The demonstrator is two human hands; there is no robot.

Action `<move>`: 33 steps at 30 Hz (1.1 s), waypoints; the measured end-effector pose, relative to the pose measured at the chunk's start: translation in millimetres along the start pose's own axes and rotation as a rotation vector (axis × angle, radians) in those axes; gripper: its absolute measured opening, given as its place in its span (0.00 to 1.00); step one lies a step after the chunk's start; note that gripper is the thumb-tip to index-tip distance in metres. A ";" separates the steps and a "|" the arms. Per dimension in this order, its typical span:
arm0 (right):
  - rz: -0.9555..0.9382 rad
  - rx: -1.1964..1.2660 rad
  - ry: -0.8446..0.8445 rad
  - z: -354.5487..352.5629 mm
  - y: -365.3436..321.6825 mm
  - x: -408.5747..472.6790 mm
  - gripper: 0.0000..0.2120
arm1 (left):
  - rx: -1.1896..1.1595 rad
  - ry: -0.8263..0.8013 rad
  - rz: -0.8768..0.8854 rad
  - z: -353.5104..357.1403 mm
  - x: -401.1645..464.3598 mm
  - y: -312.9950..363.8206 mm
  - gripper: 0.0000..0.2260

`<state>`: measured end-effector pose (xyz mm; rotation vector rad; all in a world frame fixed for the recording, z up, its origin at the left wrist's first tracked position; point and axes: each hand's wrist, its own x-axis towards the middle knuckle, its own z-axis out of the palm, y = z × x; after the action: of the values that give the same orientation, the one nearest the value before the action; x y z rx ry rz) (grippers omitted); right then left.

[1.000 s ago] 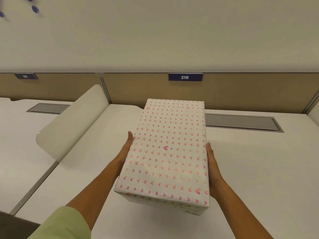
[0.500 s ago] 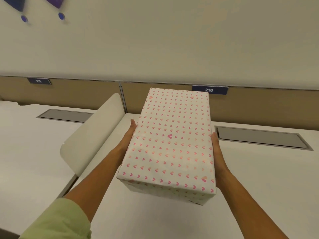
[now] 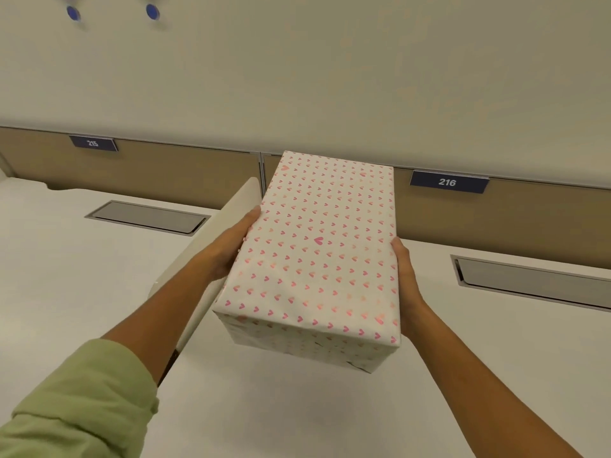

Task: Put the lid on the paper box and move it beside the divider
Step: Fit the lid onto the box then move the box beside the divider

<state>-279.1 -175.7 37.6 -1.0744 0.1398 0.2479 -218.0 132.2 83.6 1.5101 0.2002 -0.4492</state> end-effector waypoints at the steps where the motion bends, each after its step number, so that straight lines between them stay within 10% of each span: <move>1: -0.003 -0.006 0.001 3.8 1.5 8.3 0.28 | 0.007 0.015 -0.001 -6.9 3.4 2.9 0.33; 33: 0.199 -0.327 0.146 35.2 63.9 189.1 0.22 | 0.145 0.232 -0.195 -122.5 163.6 -23.9 0.24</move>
<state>-114.3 -90.7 -44.2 -1.4066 0.3473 0.3801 -61.9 226.8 -11.5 1.6924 0.5092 -0.4503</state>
